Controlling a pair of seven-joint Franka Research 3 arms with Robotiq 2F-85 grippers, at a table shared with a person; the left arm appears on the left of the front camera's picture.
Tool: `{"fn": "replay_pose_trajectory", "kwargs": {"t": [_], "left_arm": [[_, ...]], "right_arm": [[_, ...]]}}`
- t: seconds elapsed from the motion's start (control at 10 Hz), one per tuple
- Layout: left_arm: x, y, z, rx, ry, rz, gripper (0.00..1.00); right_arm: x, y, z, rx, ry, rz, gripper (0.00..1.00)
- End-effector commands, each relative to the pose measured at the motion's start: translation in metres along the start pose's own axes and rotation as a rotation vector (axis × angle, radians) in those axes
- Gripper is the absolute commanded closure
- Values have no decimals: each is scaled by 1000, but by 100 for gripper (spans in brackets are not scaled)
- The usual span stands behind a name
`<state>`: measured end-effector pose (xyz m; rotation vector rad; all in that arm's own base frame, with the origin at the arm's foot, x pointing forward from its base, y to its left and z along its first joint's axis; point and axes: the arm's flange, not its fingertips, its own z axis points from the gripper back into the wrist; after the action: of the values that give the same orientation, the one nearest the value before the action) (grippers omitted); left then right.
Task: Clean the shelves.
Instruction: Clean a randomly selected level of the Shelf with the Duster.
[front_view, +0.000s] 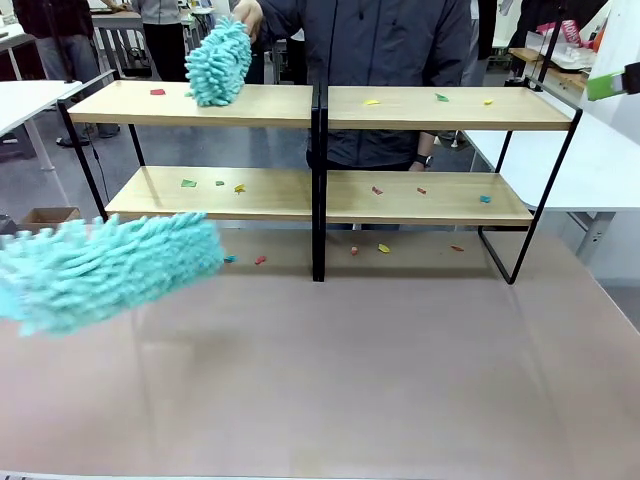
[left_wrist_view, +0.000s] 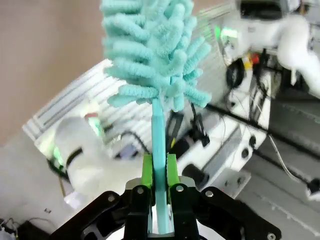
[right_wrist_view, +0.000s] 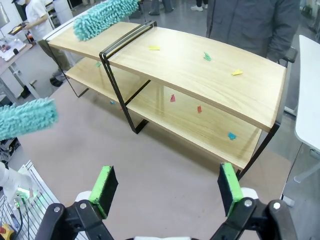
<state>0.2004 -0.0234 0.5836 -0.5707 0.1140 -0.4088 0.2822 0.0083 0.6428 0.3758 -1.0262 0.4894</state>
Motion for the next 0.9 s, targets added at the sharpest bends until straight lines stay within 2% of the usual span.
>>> {"fn": "replay_pose_trajectory", "kwargs": {"t": [0.0,0.1,0.2,0.3,0.4,0.5,0.8], "left_arm": [[34,-18,-50,-19,-217,36,88],[52,-25,-65,-45,-306,20,88],[69,-33,-75,-72,-342,-1,88],[87,-39,-91,-75,-270,63,88],[110,-39,-101,-51,-128,146,88],[77,-34,-64,-70,-310,44,88],[77,-34,-64,-70,-310,44,88]], "right_arm": [[-1,-1,0,3,1,5,0],[-1,-1,0,3,1,5,0],[-1,-1,0,3,1,5,0],[-1,-1,0,3,1,5,0],[-1,-1,0,3,1,5,0],[-1,-1,0,3,1,5,0],[-1,-1,0,3,1,5,0]]}}
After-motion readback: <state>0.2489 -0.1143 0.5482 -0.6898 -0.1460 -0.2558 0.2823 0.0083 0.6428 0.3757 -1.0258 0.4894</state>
